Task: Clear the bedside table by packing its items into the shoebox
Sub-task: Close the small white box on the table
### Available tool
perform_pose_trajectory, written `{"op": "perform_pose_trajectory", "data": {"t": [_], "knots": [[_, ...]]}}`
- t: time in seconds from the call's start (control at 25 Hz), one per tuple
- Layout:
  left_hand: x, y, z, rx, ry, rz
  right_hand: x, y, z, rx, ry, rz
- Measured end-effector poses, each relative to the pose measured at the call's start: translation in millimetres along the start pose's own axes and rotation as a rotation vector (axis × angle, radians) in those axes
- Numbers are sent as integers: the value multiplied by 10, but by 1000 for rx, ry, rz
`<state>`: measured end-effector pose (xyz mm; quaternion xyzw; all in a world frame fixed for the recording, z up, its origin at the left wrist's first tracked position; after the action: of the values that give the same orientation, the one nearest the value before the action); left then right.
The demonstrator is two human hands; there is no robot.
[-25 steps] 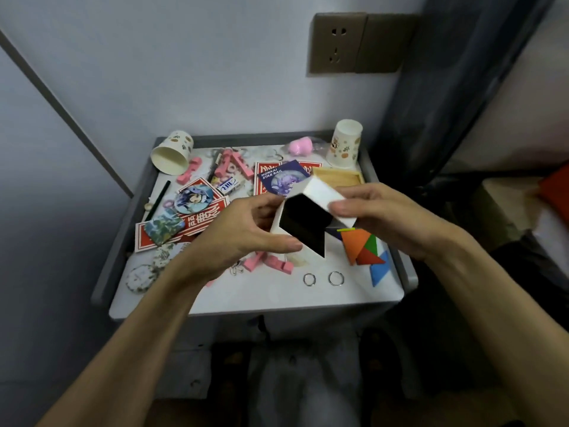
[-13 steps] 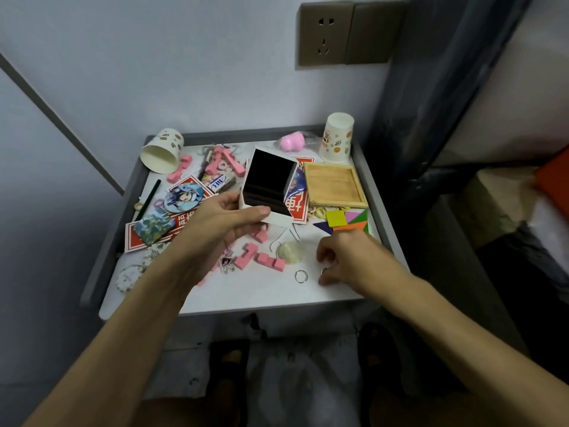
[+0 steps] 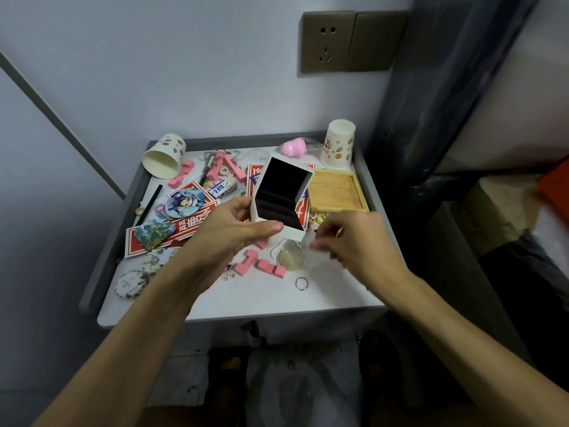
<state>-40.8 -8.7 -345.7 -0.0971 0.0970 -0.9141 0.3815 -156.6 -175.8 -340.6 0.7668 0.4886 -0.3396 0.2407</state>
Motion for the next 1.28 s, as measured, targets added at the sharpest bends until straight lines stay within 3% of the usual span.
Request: {"op": "perform_pose_trajectory", "data": {"t": [0.08,0.16,0.36,0.52,0.68,0.88,1.04,1.28], "knots": [[29,-3,-5,7,11,-19,-167,48,-103,-44,192,159],[70,-3,-14,-1,7,-50,-206,77,-212,-110,247,202],[119,-11,-23,-20,4,-86,-137,113,-310,-253,-65,212],[128,-12,-30,-14,-9,-89,-149,105,-329,-347,-103,242],[125,-10,-23,-19,-15,-77,-139,111,-326,-296,-31,188],[101,-11,-16,-24,-84,-44,-123,71,-404,-386,-97,179],[107,-22,-25,-30,-95,-45,-133,93,-333,-248,3,196],[10,-23,31,-34,-88,-1,-126,93,-232,-196,42,211]]}}
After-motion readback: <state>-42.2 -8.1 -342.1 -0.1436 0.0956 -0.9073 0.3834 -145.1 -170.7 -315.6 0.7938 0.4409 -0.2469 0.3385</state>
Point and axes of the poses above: each hand's wrist, its own y-axis towards the middle knuckle, its own x-axis out of the palm, z = x × y, the point moved 4 cm from there along y, towards the middle knuckle, and after that the axes turned 2 degrees about -y, right-handed, at the moved point
